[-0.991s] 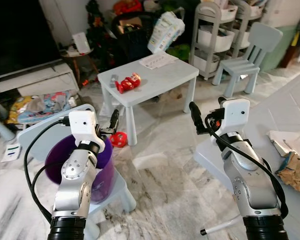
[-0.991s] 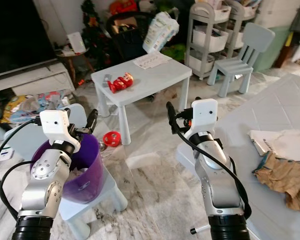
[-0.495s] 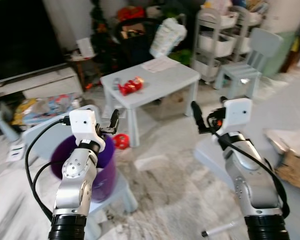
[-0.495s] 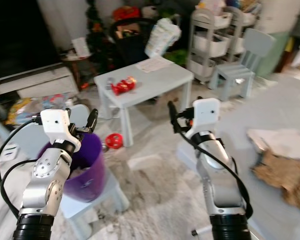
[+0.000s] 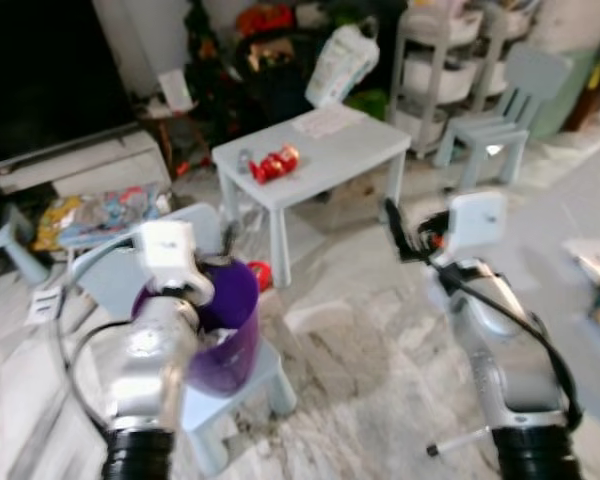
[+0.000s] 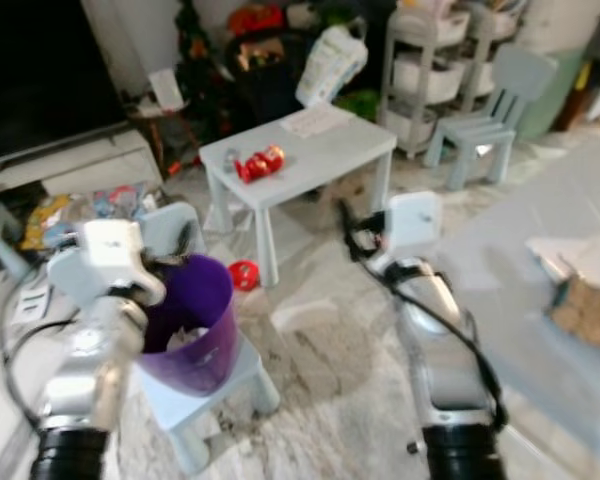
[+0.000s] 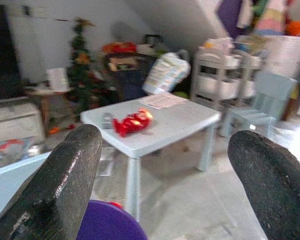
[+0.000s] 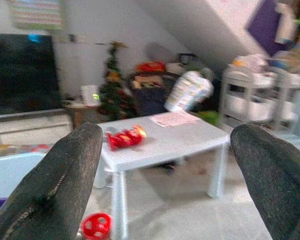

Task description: Picking trash to rubbish bin

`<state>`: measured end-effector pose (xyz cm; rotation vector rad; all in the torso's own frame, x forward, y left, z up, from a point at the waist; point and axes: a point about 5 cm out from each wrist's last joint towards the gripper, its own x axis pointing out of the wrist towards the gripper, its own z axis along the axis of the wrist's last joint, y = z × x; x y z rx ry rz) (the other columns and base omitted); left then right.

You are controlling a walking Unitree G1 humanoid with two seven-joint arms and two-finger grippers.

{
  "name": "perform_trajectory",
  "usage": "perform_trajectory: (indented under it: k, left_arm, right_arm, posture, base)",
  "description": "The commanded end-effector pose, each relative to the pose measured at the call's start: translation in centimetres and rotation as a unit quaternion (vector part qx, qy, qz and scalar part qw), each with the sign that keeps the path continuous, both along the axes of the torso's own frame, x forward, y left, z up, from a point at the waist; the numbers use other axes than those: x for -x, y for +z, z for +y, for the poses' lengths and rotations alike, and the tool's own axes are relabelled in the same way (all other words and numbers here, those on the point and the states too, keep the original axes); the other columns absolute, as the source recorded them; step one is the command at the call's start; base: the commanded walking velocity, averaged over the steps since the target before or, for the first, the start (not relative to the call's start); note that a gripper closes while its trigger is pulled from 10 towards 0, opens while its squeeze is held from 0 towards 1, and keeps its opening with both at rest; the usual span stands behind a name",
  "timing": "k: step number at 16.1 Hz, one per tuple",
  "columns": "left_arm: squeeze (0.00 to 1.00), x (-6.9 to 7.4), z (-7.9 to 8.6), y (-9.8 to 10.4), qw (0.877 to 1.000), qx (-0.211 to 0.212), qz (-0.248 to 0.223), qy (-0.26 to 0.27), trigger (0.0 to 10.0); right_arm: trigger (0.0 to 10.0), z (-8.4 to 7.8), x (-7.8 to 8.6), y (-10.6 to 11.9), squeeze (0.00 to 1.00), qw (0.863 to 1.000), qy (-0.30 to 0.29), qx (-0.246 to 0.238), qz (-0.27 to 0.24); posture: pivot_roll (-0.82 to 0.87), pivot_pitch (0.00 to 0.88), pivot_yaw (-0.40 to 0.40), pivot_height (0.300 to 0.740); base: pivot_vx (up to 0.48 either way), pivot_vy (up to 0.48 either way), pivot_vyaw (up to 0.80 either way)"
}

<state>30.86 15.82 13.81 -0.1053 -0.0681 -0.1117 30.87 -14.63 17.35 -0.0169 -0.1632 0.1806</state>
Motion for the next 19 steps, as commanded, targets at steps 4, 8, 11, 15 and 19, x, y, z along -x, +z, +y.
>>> perform_trajectory:
  k: [4,8,11,15,19]
  left_arm:
    - [0.00,-0.19,0.97,0.27,1.000,-0.008,0.000,0.017,10.0]
    - [0.00,-0.22,0.43,0.45,1.000,0.001,-0.011,0.003,10.0]
    - [0.00,-0.30,0.33,0.51,1.000,-0.003,-0.011,0.001,10.0]
    - [0.00,-0.34,0.33,0.46,1.000,-0.002,-0.010,-0.003,10.0]
    - [0.00,-0.53,0.61,0.54,1.000,0.004,-0.010,-0.001,10.0]
  right_arm:
    - [10.0,0.65,-0.11,0.53,0.00,1.000,0.009,-0.003,-0.009]
    - [10.0,0.47,-0.13,0.73,0.00,1.000,0.004,-0.007,-0.013]
    - [10.0,0.33,-0.17,0.74,0.00,1.000,0.002,-0.008,-0.009]
    - [10.0,0.25,-0.19,0.63,0.00,1.000,0.002,-0.011,-0.003]
    - [10.0,0.31,-0.23,0.69,0.00,1.000,0.004,-0.006,-0.004]
  posture:
    - [-0.11,0.000,0.028,0.740]
    - [-0.11,0.000,0.029,0.740]
    - [-0.12,0.000,0.029,0.740]
    - [-0.12,0.000,0.026,0.740]
    - [-0.12,0.000,0.022,0.740]
  base:
    - [0.000,0.480,0.00]
    - [0.000,0.120,0.00]
    - [0.000,0.000,0.00]
    - [0.000,0.000,-0.80]
    - [0.000,0.000,-0.20]
